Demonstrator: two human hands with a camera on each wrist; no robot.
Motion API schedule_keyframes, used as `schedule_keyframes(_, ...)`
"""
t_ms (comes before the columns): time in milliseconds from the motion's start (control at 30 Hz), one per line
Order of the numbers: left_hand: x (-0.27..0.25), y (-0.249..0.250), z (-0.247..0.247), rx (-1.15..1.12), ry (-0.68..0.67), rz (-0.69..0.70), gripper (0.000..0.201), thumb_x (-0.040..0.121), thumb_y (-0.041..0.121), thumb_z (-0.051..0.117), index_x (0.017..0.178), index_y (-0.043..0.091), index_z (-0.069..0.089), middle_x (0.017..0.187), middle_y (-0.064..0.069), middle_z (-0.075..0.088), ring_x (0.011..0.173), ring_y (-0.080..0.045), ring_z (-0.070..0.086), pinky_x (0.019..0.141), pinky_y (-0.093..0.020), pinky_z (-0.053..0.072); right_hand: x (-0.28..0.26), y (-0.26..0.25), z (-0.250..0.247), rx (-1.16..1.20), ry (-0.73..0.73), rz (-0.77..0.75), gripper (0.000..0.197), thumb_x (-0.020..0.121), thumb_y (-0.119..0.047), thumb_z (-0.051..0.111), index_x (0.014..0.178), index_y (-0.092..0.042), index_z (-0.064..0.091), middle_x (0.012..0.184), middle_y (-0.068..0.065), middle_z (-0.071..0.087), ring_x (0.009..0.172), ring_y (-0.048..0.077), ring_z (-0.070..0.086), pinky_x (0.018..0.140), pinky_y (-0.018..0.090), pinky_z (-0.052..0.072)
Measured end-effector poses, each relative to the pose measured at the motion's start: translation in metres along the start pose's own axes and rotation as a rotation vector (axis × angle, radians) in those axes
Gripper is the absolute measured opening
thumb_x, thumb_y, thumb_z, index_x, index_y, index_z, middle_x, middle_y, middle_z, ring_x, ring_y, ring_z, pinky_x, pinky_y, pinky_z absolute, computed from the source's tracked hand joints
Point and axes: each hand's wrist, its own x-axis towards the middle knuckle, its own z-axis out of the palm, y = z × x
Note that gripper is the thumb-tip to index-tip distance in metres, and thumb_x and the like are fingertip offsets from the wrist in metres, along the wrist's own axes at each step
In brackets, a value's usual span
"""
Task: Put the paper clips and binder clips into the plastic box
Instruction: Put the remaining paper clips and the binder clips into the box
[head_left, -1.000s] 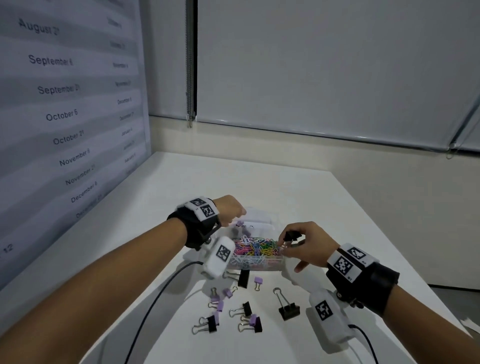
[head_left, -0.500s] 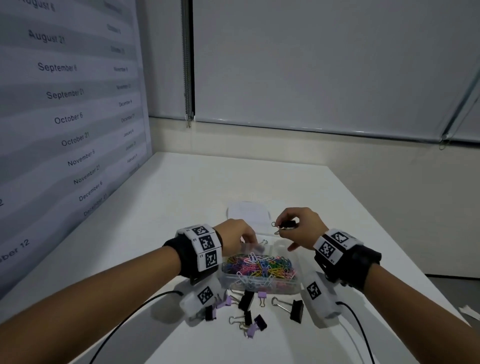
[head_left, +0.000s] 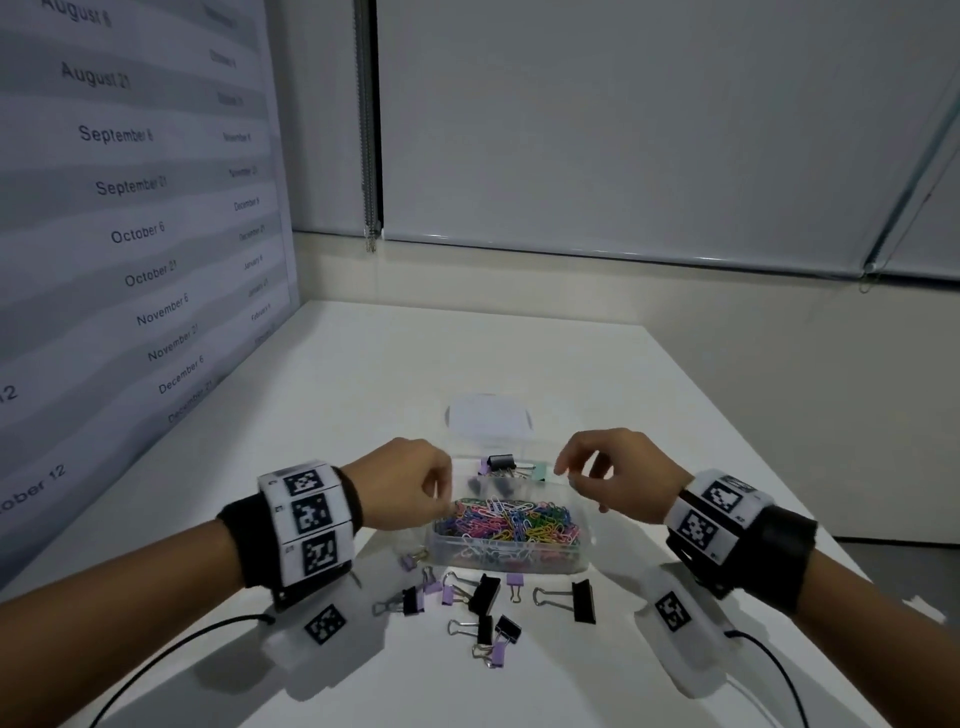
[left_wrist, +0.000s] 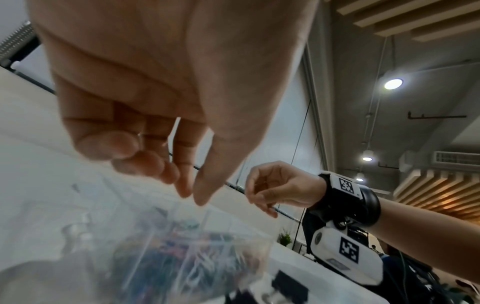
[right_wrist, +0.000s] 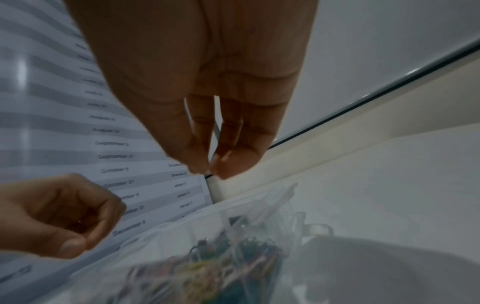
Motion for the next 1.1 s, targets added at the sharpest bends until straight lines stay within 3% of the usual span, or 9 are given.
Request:
schedule_keyframes(67,-0.016,-0.005,0.006,0.034,-0.094,-0.039,0.013,0.083,0.036,0.062,0.079,0.024,0.059,0.083,0.007,0.063,0.071,-0.006,0.053,0.067,-0.021,0.044,-0.019,-0.004,-0.002,-0.045,-0.090,-0.024,0.018,0.082,-0.010,0.060,0.077,-0.026,0.065,0.073,-0.011,0.065,0.048,0.000,0.058,0.052,0.010,0.046)
schedule_keyframes(167,-0.035,-0.010,0.019,0.088,-0.211,-0.109,0.032,0.076,0.049,0.065,0.097,0.025,0.061,0.092,0.009,0.058,0.089,-0.012,0.056,0.076,-0.025,0.045,-0.042,-0.008,0.003,-0.188,-0.220,-0.062,0.012,0.078,-0.015,0.062,0.077,-0.025,0.068,0.068,-0.017,0.062,0.055,-0.005,0.057,0.057,0.004,0.041)
schedule_keyframes(267,-0.044,-0.013,0.029,0.114,-0.249,-0.151,0.050,0.071,0.052,0.068,0.110,0.027,0.051,0.104,0.007,0.045,0.095,-0.015,0.049,0.086,-0.026,0.042,-0.055,-0.008,0.014,-0.268,-0.276,-0.045,0.013,0.077,-0.025,0.063,0.088,-0.024,0.070,0.079,-0.017,0.064,0.066,0.002,0.061,0.066,0.010,0.043)
schedule_keyframes(400,-0.045,-0.011,0.039,0.085,-0.250,-0.132,0.060,0.070,0.051,0.070,0.118,0.025,0.045,0.107,0.007,0.036,0.101,-0.018,0.051,0.094,-0.031,0.044,-0.060,-0.011,0.031,-0.371,-0.328,-0.025,0.046,0.073,-0.039,0.068,0.116,-0.030,0.058,0.112,-0.009,0.063,0.084,0.010,0.055,0.074,0.020,0.039)
schedule_keyframes(533,-0.047,-0.003,0.045,0.034,-0.254,-0.125,0.066,0.070,0.047,0.071,0.124,0.022,0.041,0.110,0.006,0.035,0.106,-0.016,0.051,0.097,-0.032,0.045,-0.061,-0.013,0.048,-0.390,-0.403,-0.073,0.077,0.068,-0.051,0.071,0.133,-0.026,0.038,0.127,-0.001,0.048,0.112,0.020,0.051,0.092,0.030,0.045)
schedule_keyframes(800,-0.043,0.025,0.061,-0.058,-0.216,-0.053,0.076,0.057,0.046,0.075,0.121,0.022,0.042,0.120,0.001,0.039,0.111,-0.015,0.046,0.098,-0.030,0.045,-0.047,-0.033,0.082,-0.251,-0.326,-0.098,0.085,0.050,-0.061,0.072,0.120,-0.023,0.043,0.105,-0.001,0.038,0.093,0.020,0.049,0.083,0.036,0.050)
schedule_keyframes(900,-0.035,0.028,0.064,-0.054,-0.205,-0.032,0.066,0.043,0.055,0.065,0.099,0.025,0.046,0.107,0.001,0.050,0.100,-0.014,0.047,0.086,-0.030,0.050,-0.040,-0.040,0.085,-0.237,-0.322,-0.098,0.073,0.056,-0.051,0.077,0.116,-0.022,0.047,0.104,0.001,0.041,0.092,0.020,0.050,0.081,0.034,0.049)
schedule_keyframes(1000,-0.032,0.031,0.062,-0.060,-0.207,-0.007,0.038,0.057,0.039,0.069,0.083,0.031,0.042,0.097,-0.002,0.056,0.090,-0.014,0.045,0.072,-0.025,0.045,-0.037,-0.041,0.085,-0.242,-0.317,-0.108,0.060,0.062,-0.044,0.074,0.113,-0.021,0.050,0.098,0.001,0.043,0.092,0.021,0.050,0.078,0.031,0.046)
schedule_keyframes(1100,-0.031,0.033,0.061,-0.066,-0.169,0.079,0.021,0.071,0.019,0.064,0.089,0.017,0.053,0.091,-0.003,0.061,0.086,-0.019,0.051,0.072,-0.028,0.045,-0.038,-0.042,0.082,-0.238,-0.323,-0.100,0.048,0.067,-0.038,0.067,0.110,-0.022,0.053,0.093,-0.001,0.044,0.090,0.022,0.052,0.078,0.032,0.047)
